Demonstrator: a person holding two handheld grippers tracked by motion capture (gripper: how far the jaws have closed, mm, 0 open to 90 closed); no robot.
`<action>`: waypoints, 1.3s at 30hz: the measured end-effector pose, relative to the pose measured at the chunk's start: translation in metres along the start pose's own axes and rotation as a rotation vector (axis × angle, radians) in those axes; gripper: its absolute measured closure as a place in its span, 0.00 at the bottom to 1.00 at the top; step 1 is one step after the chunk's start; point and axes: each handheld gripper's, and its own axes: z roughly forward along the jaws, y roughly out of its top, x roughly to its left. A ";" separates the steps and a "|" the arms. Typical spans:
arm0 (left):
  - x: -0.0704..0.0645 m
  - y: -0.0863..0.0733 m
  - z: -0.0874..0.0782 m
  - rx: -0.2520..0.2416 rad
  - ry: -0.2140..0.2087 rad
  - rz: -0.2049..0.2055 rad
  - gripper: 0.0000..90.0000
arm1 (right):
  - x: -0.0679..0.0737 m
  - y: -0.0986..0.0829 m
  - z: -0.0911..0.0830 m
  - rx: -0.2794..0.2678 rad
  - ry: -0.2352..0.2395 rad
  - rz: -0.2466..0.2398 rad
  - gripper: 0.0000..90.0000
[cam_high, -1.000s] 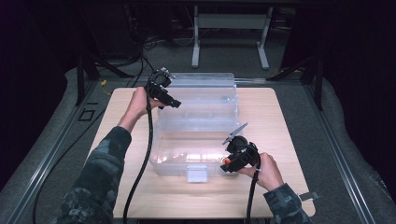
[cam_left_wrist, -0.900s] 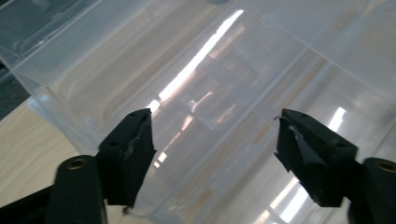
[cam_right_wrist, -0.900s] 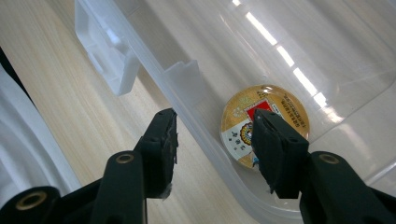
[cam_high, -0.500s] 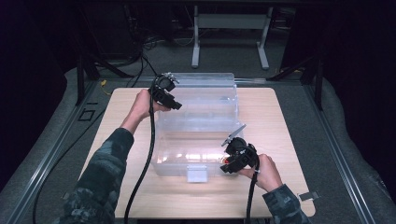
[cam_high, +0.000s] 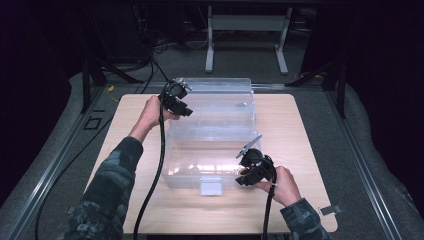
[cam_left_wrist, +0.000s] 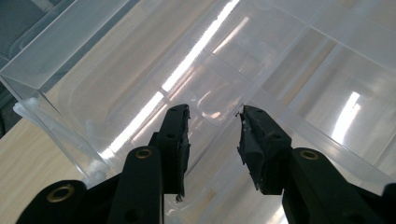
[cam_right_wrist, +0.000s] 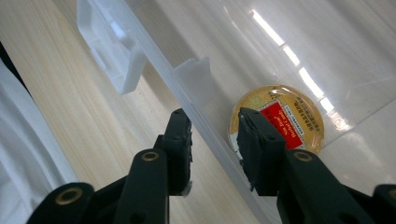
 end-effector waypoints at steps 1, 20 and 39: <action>-0.001 0.000 0.000 0.002 0.002 0.004 0.70 | 0.000 0.000 0.000 0.000 0.000 0.000 0.74; -0.004 0.000 -0.003 0.027 -0.012 0.079 0.82 | 0.002 0.000 0.002 0.008 -0.019 -0.010 0.75; -0.013 0.002 -0.012 0.036 -0.020 0.178 0.92 | 0.005 -0.004 0.005 -0.023 -0.053 0.012 0.74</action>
